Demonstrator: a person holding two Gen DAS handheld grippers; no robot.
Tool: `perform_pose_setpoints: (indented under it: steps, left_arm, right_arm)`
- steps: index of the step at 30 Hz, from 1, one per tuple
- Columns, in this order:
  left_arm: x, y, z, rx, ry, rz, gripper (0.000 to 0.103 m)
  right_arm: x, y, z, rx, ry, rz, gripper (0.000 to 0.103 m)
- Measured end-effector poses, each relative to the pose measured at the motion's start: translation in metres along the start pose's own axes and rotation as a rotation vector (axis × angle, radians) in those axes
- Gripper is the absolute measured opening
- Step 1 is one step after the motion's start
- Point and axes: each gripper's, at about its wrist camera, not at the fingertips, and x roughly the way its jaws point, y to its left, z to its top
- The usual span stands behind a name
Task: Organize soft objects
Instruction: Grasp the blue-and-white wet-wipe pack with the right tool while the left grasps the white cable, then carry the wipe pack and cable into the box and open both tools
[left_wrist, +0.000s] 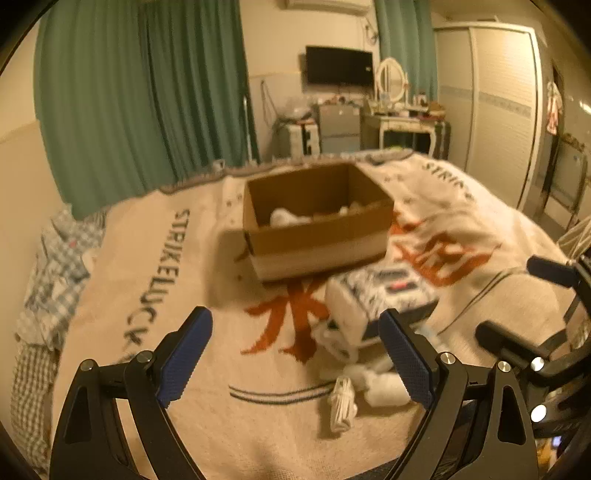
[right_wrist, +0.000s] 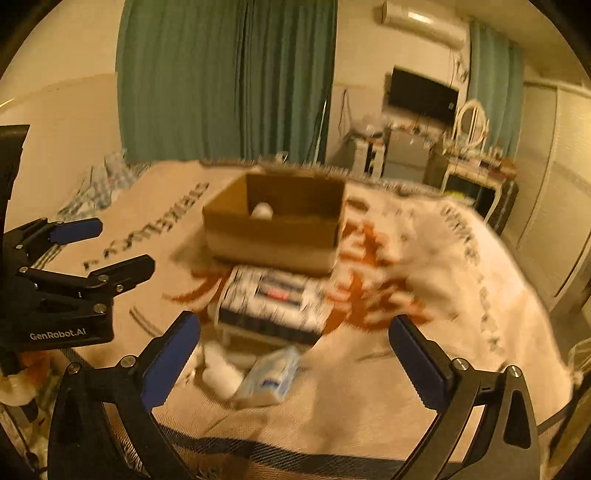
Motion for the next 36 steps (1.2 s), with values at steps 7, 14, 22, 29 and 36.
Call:
perform_pose_setpoints:
  steps: [7,14,22,29,36]
  left_arm:
    - [0.033,0.010,-0.021,-0.051,0.118,-0.020,0.093]
    - [0.059,0.010,-0.047,-0.060,0.208,-0.036,0.091]
    - [0.066,-0.016,-0.077,0.039,0.271,-0.091,0.082]
    - [0.075,-0.016,-0.085,0.036,0.320,-0.106,0.061]
    - [0.084,-0.022,-0.089,0.049,0.359,-0.162,0.024]
  right_arm:
    - [0.047,0.013,-0.032,-0.032,0.127,0.036,0.089]
    - [0.075,0.017,-0.050,-0.041,0.218,0.051,0.061]
    - [0.082,0.012,-0.057,-0.014,0.246,0.045,0.027]
    - [0.075,0.006,-0.055,0.013,0.211,0.046,0.024]
    - [0.073,0.008,-0.054,0.011,0.197,0.049,0.022]
